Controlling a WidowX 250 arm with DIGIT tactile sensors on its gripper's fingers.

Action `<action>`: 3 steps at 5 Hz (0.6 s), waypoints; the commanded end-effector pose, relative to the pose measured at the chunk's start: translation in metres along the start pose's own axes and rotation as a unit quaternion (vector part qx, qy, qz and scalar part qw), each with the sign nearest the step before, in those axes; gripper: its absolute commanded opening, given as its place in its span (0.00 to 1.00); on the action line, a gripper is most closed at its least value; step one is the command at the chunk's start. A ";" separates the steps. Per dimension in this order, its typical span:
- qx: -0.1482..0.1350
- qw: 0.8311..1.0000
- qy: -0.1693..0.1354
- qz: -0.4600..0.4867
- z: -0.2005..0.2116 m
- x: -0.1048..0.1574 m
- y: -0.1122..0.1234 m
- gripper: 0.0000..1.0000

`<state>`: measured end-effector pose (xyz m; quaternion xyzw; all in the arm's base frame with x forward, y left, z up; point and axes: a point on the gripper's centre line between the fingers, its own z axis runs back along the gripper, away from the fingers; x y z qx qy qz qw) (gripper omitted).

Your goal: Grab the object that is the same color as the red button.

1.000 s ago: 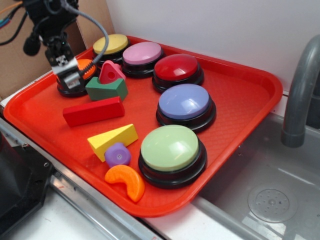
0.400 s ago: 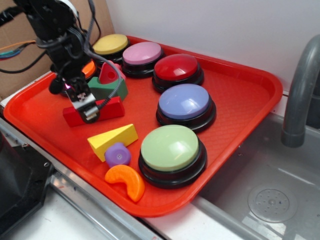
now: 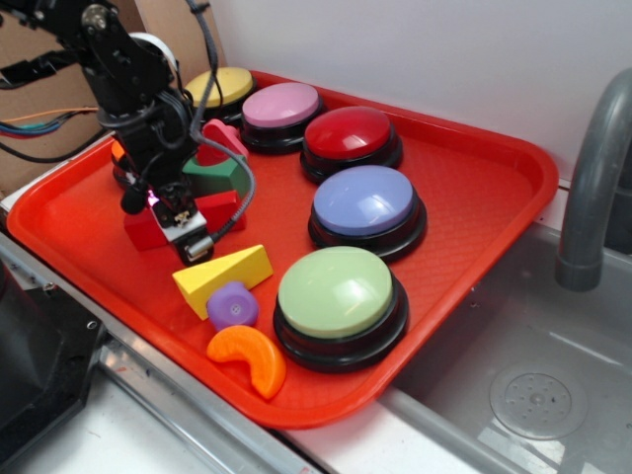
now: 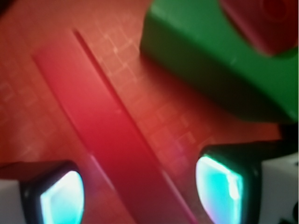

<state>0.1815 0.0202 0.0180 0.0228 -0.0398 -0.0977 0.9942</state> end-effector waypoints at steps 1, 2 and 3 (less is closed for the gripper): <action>0.011 1.000 0.002 0.021 -0.003 0.003 -0.001 0.00; 0.009 0.999 0.011 0.042 0.008 0.004 0.001 0.00; 0.003 0.996 0.016 0.088 0.043 0.012 -0.007 0.00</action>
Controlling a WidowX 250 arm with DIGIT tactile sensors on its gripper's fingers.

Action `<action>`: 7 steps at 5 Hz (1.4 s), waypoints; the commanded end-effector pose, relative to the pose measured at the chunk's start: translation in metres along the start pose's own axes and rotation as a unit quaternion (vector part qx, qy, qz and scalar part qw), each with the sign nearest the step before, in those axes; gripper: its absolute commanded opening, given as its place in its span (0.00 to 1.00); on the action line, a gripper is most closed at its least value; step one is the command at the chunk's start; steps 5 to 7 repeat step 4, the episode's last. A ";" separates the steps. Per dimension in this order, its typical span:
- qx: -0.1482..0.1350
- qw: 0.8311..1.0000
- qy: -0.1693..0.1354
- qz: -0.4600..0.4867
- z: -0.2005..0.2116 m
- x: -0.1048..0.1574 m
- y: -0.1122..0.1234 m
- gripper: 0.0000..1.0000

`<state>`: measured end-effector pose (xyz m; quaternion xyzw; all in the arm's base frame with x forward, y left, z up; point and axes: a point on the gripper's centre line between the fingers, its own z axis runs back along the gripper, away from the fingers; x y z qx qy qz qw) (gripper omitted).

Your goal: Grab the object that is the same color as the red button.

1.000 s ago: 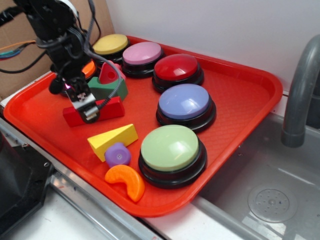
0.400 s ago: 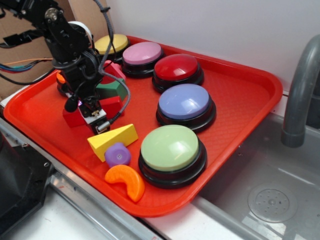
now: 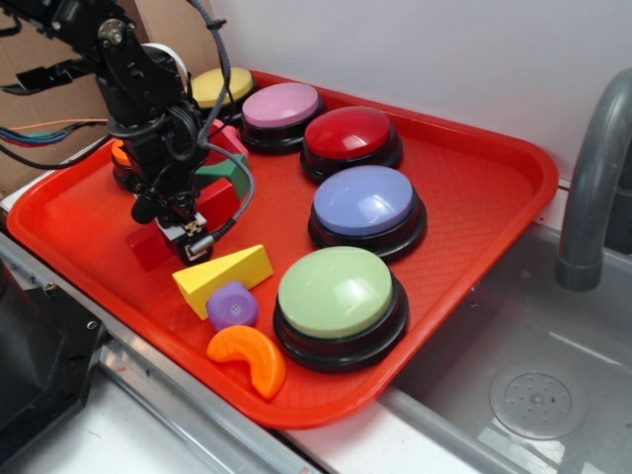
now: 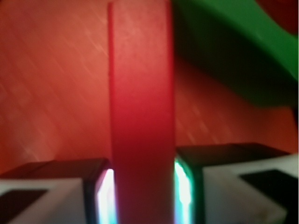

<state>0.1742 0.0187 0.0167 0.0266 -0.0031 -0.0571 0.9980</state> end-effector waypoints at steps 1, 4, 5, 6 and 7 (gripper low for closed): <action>-0.007 0.995 -0.019 0.098 0.079 0.016 -0.012 0.00; -0.002 0.984 -0.030 0.175 0.131 0.018 -0.014 0.00; -0.002 0.984 -0.030 0.175 0.131 0.018 -0.014 0.00; -0.002 0.984 -0.030 0.175 0.131 0.018 -0.014 0.00; -0.002 0.984 -0.030 0.175 0.131 0.018 -0.014 0.00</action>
